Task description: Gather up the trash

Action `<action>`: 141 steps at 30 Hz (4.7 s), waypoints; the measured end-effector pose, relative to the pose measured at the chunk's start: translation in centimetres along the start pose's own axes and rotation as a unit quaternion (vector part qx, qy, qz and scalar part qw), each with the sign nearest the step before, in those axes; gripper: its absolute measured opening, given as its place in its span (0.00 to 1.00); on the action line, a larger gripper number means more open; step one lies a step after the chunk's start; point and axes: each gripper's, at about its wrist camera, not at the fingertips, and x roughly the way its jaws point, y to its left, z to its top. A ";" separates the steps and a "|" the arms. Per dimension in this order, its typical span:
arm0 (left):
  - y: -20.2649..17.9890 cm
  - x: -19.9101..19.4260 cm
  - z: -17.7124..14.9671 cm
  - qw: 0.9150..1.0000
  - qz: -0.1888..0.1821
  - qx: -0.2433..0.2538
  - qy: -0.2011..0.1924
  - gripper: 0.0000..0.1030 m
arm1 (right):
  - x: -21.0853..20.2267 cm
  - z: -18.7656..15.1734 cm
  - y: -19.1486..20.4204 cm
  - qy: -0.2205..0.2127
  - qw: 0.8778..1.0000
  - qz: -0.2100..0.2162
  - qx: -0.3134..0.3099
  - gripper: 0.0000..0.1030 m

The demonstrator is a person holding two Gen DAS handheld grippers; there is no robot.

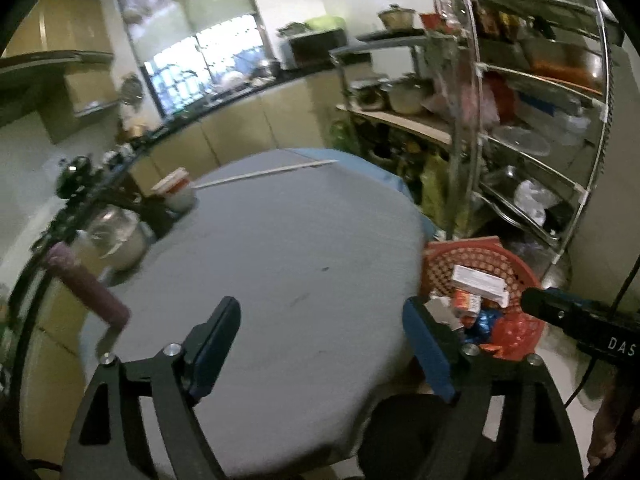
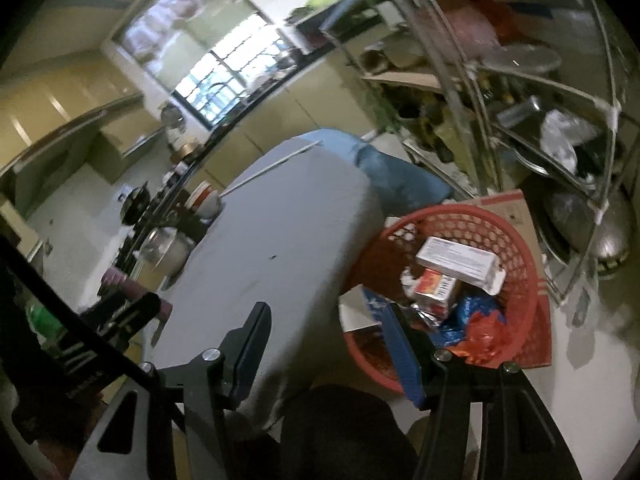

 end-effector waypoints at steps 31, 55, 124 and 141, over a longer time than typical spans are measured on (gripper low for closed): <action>5.1 -11.7 -4.2 0.992 0.076 -0.081 -0.056 0.84 | -11.2 -5.7 11.9 -0.114 0.981 -0.041 -0.152 0.60; 7.3 -14.8 -5.5 0.986 0.090 -0.099 -0.102 0.84 | -11.8 -7.1 15.3 -0.134 0.972 -0.055 -0.183 0.60; 7.6 -15.2 -5.4 0.981 0.100 -0.120 -0.111 0.84 | -12.2 -8.2 17.3 -0.157 0.962 -0.053 -0.219 0.60; 7.5 -15.3 -5.4 0.981 0.100 -0.122 -0.112 0.85 | -12.1 -8.4 17.3 -0.157 0.961 -0.053 -0.220 0.60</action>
